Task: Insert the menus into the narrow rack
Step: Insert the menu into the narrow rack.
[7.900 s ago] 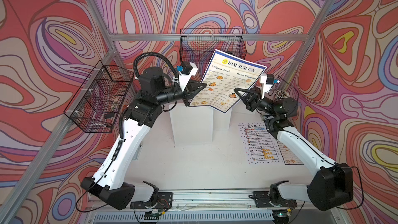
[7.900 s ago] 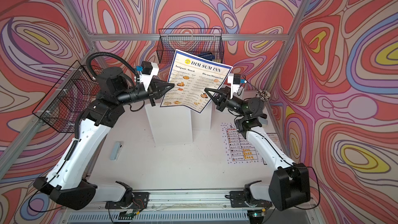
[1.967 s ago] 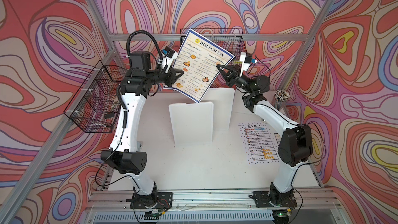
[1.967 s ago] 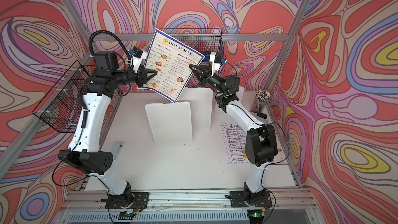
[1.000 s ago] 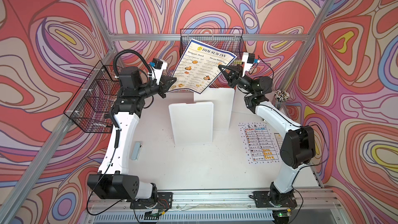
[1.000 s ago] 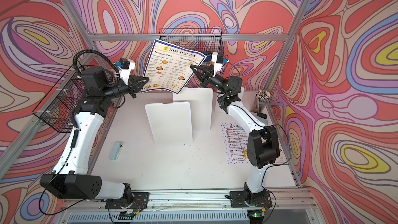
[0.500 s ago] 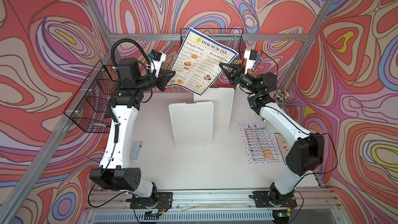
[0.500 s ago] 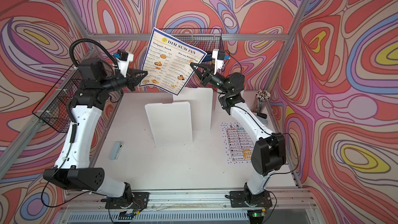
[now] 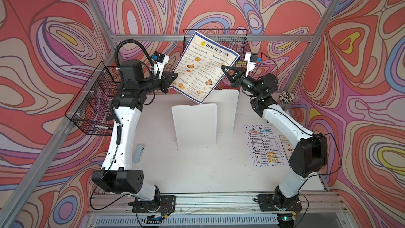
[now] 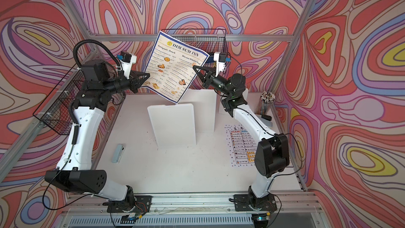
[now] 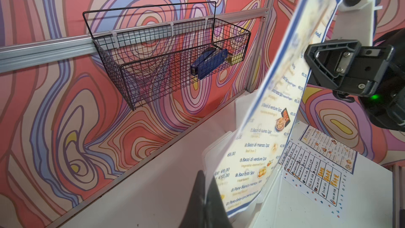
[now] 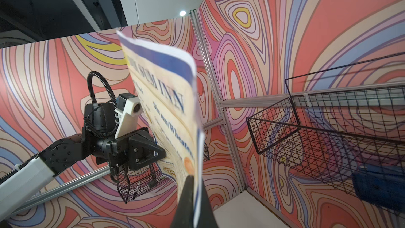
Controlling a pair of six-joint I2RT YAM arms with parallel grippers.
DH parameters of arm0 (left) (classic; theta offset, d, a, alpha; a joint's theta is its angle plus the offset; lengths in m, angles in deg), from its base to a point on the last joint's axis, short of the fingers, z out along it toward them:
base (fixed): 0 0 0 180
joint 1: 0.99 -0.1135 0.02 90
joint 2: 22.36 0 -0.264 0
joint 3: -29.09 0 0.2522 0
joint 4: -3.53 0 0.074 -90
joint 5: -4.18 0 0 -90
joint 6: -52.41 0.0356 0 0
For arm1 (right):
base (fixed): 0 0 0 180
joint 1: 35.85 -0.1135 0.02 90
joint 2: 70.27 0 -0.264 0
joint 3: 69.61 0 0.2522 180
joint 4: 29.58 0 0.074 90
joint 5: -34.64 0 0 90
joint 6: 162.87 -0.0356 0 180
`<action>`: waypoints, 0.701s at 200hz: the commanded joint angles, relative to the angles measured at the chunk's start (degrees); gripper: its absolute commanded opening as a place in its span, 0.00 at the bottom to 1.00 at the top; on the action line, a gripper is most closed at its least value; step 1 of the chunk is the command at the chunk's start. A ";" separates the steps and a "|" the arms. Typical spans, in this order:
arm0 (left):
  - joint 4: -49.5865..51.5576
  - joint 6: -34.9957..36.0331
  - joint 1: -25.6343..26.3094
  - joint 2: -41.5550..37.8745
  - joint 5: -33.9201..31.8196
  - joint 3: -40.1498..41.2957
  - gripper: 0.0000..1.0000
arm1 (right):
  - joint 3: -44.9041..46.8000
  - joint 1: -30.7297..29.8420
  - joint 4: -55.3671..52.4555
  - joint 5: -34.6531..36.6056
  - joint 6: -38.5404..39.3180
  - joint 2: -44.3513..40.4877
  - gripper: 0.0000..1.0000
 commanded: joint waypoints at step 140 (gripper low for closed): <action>7.39 -1.86 -0.35 3.64 -7.50 -8.45 0.00 | -7.03 -1.84 -12.96 5.07 2.70 2.58 0.00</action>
